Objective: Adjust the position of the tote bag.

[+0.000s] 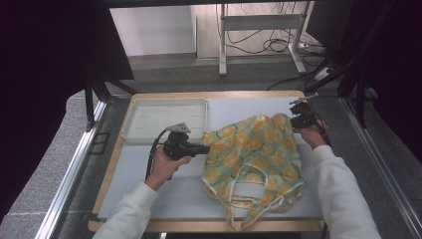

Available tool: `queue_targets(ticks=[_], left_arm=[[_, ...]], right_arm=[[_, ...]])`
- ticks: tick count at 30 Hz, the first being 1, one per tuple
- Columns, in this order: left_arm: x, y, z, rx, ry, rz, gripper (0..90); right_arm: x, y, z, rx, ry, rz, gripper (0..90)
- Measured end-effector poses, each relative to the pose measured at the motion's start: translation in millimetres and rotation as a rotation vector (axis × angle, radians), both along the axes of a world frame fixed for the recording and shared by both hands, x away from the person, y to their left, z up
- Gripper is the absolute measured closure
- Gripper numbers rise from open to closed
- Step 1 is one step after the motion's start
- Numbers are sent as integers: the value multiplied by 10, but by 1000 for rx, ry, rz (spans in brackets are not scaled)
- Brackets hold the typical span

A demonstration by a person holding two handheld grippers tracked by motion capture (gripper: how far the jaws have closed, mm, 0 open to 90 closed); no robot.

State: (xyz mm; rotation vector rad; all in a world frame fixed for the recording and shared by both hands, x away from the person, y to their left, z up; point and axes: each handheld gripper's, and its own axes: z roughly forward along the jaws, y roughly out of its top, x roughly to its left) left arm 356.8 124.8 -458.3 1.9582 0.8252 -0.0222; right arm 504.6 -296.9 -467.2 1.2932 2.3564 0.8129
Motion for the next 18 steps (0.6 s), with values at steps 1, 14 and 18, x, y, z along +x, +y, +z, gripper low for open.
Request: queue_targets(ticks=[1,14,18], left_arm=[[6,-5,-11,-1,3,4,900],[74,-24,-74,15,-3,30,892],[76,-31,-86,26,-14,41,885]], right_arm=[[-13,-17,-4,4,3,1,892],[-308,-336,129,62,-83,-42,611],[-392,-398,169,80,-92,-63,540]])
